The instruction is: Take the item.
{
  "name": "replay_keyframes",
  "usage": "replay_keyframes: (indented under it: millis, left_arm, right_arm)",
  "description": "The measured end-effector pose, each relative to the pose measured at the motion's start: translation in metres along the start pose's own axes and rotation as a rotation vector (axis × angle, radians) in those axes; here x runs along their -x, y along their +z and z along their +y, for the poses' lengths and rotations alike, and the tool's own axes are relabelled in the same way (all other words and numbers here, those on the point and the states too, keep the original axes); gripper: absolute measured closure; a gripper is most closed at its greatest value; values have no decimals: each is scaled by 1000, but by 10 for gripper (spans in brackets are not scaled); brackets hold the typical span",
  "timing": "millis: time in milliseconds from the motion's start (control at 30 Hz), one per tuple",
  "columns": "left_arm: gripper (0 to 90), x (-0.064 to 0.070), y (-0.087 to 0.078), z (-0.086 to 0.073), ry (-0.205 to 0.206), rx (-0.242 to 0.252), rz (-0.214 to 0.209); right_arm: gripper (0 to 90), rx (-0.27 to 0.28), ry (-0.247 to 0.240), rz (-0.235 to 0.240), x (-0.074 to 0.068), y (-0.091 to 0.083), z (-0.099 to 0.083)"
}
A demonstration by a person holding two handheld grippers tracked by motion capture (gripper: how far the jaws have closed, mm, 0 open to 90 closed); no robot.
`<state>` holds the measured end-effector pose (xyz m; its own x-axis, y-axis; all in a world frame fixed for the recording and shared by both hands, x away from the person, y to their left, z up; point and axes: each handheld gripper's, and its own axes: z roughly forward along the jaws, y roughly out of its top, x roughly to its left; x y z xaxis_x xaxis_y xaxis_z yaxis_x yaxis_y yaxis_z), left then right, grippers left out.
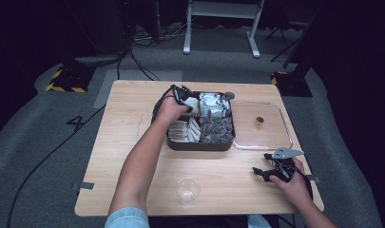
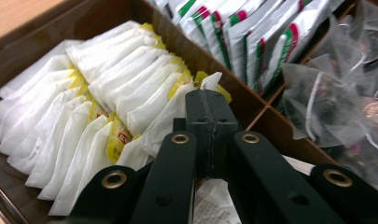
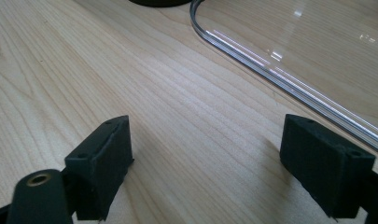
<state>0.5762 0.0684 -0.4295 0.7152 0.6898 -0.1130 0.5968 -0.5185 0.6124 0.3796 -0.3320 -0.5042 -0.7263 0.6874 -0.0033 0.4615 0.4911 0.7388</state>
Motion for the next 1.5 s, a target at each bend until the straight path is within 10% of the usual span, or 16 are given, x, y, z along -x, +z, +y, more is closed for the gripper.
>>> replay_keyframes:
  millis: [933,1500]
  left_arm:
    - [898,35,-83,-2,53,127,-6]
    - [898,77,-142,-36,83,199,-60]
  right_arm:
    - [171,0,-1,0,0,0,0]
    - [171,1,-1,0,0,0,0]
